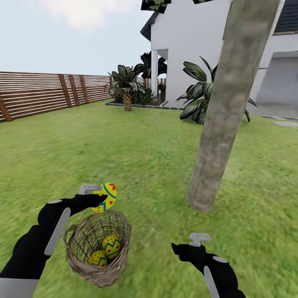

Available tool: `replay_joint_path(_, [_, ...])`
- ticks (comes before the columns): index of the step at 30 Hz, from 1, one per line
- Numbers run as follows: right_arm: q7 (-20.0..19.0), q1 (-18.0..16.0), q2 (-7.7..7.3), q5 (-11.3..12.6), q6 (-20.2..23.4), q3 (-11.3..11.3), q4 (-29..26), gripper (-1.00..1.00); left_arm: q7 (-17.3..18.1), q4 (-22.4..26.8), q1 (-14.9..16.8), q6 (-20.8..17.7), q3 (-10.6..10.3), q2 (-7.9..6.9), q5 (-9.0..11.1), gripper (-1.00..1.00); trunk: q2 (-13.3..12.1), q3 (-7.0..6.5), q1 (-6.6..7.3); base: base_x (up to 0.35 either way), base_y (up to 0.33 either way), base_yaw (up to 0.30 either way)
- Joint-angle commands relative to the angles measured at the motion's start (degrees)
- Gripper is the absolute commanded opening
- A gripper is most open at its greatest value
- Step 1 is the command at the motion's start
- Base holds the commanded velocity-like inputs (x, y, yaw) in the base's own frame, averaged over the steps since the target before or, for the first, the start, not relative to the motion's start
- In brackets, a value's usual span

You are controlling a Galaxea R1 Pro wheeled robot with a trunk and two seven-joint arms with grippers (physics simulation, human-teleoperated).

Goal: Take the three Easter eggs out of the wicker basket on the lawn in the garden, then place them on the lawn next to a single tree (choose any tree) so that all three eggs are next to the same tree and none are left in the basket.

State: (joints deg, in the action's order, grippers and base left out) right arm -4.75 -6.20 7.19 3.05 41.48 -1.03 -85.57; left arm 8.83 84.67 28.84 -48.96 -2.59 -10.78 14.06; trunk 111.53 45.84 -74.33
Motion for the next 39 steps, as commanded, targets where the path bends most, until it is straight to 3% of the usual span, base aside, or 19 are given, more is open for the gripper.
replay_joint_path(1, [0.01, -0.04, 0.02, 0.27, 0.27, 0.05, -0.04, 1.0, 0.19, 0.1, 0.01, -0.1, -0.05, -0.04, -0.09, -1.0, 0.03, -0.01, 0.01, -0.058, -0.14, -0.221])
replay_joint_path(20, [-0.08, -0.04, 0.02, 0.29, 0.24, 0.08, 0.05, 1.0, -0.01, -0.02, -0.15, 0.31, -0.95, 0.49, -0.24, -1.0, 0.03, -1.25, 0.01, -0.073, -0.206, -0.223])
replay_joint_path(27, [-0.01, -0.04, -0.05, 0.17, 0.26, 0.53, 0.01, 1.0, -5.6, -0.75, 0.09, 1.56, -1.17, 0.77, -0.46, -1.0, 0.03, -1.71, 0.01, -0.001, -0.273, -0.222])
replay_joint_path(32, [-0.06, -0.04, -0.07, 0.27, 0.26, 3.89, -0.01, 1.0, -10.35, -2.53, 0.19, 3.01, -7.81, 1.43, -0.55, -1.0, 0.03, -2.04, 0.01, -0.003, -0.282, -0.221])
replay_joint_path(39, [-0.01, -0.04, -0.07, 0.29, 0.26, 4.24, 0.0, 1.0, -11.02, -2.61, 0.17, 2.84, -10.0, 2.57, -0.41, -1.0, 0.03, -2.45, 0.01, -0.061, -0.256, -0.197])
